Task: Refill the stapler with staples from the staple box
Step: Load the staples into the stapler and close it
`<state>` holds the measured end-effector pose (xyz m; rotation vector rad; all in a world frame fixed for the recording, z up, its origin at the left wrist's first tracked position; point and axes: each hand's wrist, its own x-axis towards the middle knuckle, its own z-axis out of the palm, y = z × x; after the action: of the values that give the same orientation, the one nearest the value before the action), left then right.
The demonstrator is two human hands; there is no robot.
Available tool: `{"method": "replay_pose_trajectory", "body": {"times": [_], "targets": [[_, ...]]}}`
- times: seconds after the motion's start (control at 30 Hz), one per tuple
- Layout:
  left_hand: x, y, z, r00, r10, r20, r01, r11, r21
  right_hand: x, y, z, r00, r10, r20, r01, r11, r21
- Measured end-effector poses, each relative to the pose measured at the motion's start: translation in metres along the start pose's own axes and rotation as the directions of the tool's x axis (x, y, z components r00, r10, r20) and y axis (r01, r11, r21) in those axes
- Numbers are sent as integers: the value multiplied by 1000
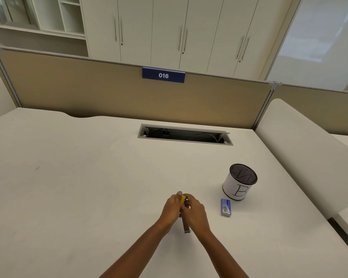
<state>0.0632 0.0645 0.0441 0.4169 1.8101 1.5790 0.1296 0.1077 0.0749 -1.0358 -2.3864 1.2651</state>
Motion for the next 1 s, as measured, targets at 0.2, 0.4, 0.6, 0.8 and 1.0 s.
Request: {"method": "replay_pose_trajectory", "body": {"times": [0.2, 0.4, 0.6, 0.8, 1.0], "targets": [[2, 5, -11, 999, -48, -26, 45, 994, -95, 3, 8, -9, 992, 74, 105, -85, 991, 104], [4, 7, -23, 999, -27, -20, 24, 990, -138, 6, 12, -7, 990, 103, 99, -117, 983, 141], [6, -1, -28, 993, 60, -98, -53, 996, 71, 11, 9, 3, 997, 61, 50, -64, 995, 73], [8, -14, -40, 942, 279, -185, -104, 767, 633, 21, 3, 14, 999, 32, -6, -32, 999, -35], [4, -27, -46, 918, 384, -104, -71, 417, 906, 30, -7, 30, 999, 31, -38, -37, 987, -158]]}}
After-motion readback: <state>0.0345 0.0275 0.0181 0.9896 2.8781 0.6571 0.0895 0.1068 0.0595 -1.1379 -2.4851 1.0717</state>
